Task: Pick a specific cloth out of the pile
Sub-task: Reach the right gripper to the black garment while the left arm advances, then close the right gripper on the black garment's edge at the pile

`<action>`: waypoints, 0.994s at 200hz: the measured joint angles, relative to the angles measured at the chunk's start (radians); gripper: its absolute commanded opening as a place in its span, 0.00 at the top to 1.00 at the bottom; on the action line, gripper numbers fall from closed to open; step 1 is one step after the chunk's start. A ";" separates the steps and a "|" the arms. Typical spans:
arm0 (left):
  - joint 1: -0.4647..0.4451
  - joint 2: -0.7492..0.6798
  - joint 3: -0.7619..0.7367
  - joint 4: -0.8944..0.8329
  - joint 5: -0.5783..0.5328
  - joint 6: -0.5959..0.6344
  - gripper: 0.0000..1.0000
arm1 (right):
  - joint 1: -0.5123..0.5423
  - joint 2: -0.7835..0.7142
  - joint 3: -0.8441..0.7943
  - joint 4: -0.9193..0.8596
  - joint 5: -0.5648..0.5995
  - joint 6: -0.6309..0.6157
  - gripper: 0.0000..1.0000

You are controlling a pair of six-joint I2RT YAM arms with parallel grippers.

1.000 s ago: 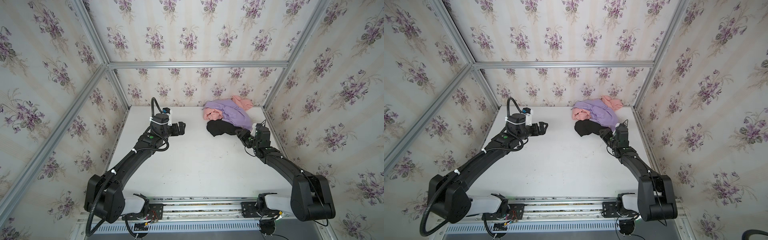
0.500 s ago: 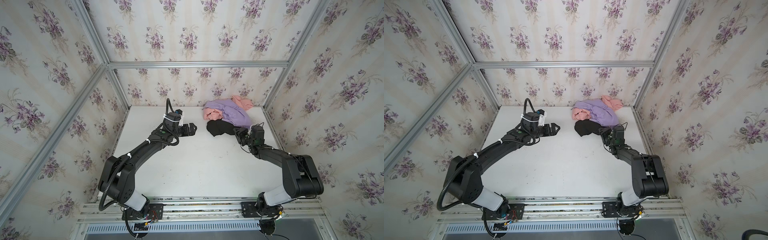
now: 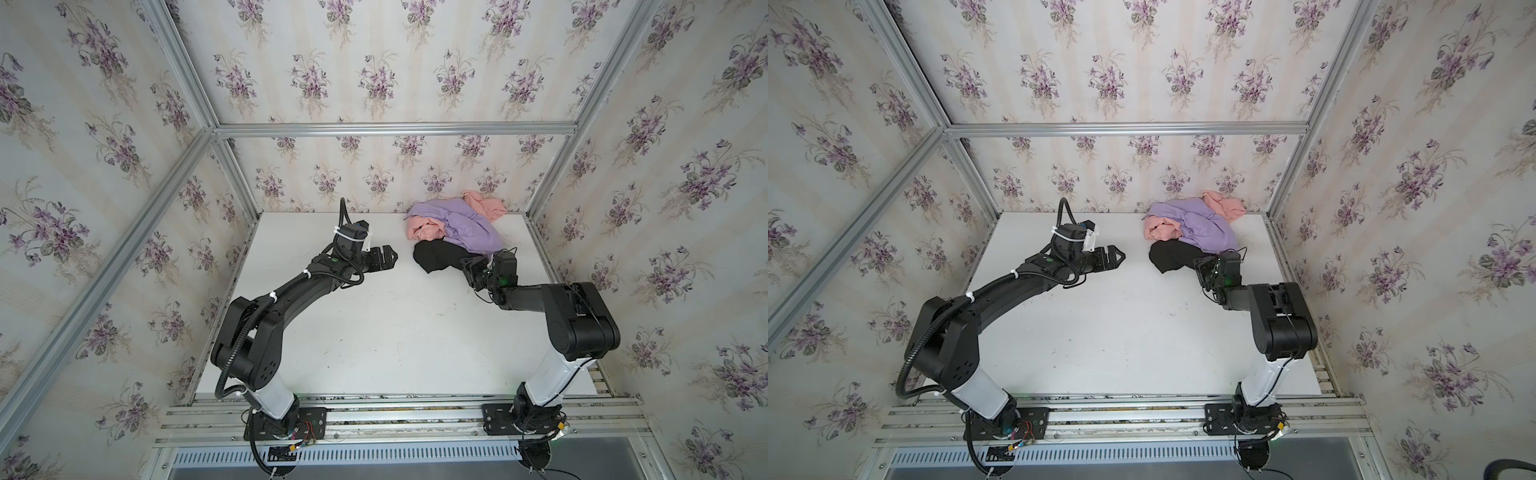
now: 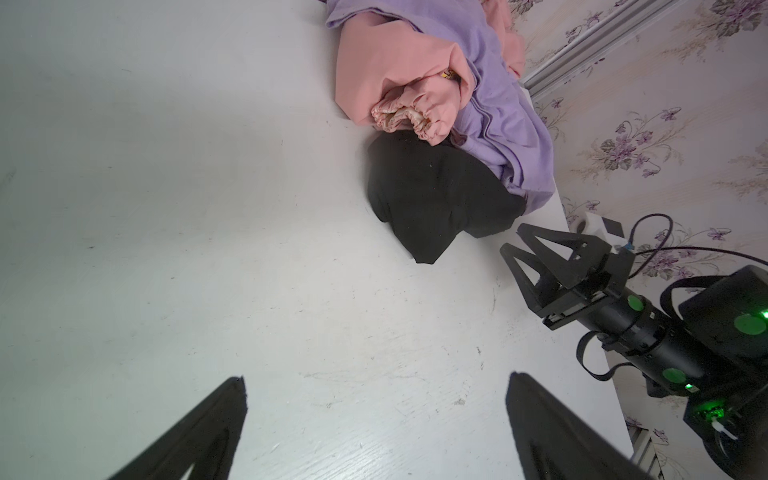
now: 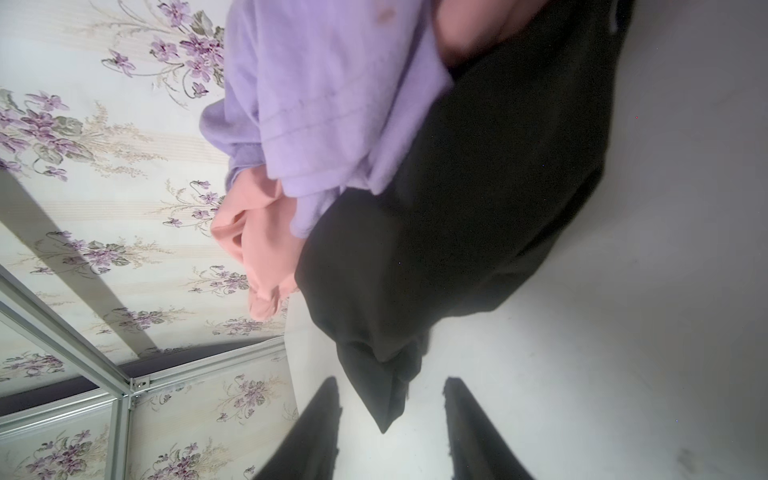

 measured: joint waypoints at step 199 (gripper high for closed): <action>0.000 0.033 0.010 0.004 0.022 -0.007 0.00 | 0.016 0.143 0.117 0.032 0.027 0.019 0.88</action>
